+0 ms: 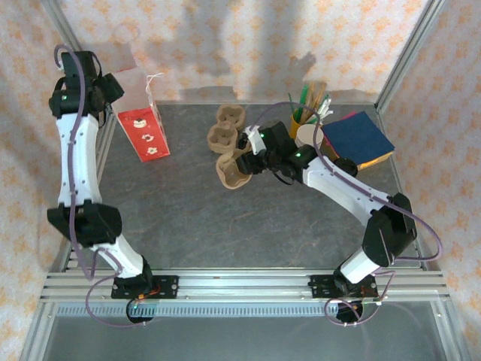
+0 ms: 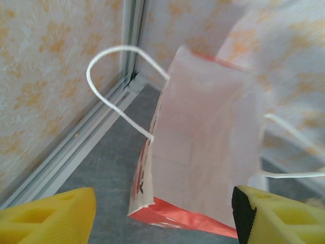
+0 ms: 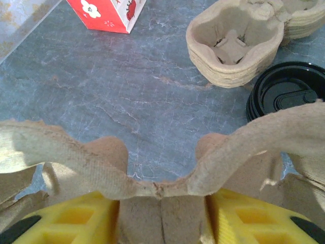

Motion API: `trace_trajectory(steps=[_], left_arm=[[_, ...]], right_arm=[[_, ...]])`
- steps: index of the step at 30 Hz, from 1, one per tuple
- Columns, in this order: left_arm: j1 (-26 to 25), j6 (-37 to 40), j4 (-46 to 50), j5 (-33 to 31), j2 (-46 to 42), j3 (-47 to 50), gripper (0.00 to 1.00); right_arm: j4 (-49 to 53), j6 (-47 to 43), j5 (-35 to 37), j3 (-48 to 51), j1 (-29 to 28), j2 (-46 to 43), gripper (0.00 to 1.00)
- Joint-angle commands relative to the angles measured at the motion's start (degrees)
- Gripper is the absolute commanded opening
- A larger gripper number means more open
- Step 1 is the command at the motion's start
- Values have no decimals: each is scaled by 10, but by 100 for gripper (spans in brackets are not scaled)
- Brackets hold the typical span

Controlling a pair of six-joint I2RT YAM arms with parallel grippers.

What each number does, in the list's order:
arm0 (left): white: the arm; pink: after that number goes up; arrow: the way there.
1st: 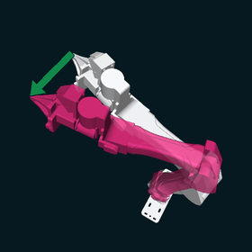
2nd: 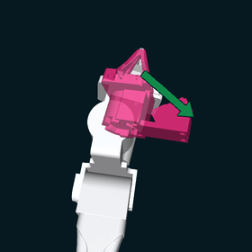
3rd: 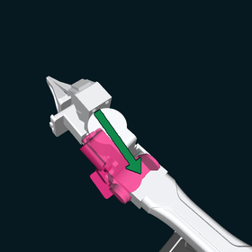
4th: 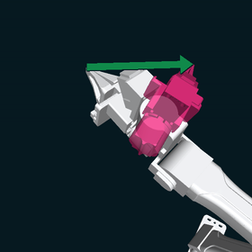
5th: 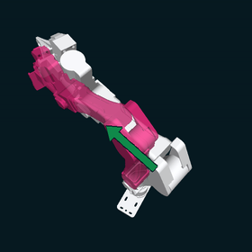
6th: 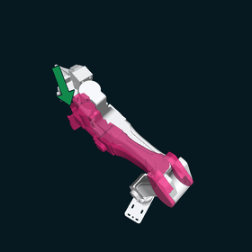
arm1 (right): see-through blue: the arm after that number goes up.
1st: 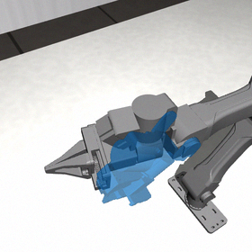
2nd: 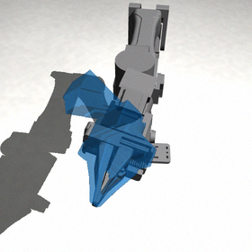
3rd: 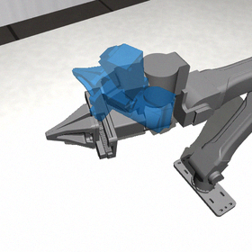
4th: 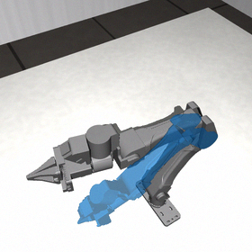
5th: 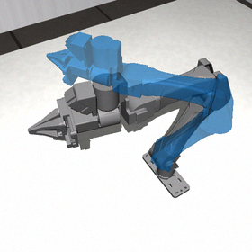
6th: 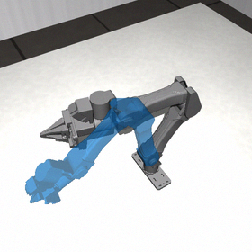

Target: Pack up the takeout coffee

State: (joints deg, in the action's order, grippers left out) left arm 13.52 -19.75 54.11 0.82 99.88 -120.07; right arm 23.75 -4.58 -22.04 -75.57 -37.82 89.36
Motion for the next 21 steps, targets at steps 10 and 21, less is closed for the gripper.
trace_trajectory(steps=[10, 21], left_arm=[[8, 54, 90, -44, 125, -108, 64], [7, 58, 85, -8, 185, -148, 30]], right_arm=[[25, -1, 11, 17, 2, -47, 45], [32, -2, 13, 15, 2, -47, 45]])
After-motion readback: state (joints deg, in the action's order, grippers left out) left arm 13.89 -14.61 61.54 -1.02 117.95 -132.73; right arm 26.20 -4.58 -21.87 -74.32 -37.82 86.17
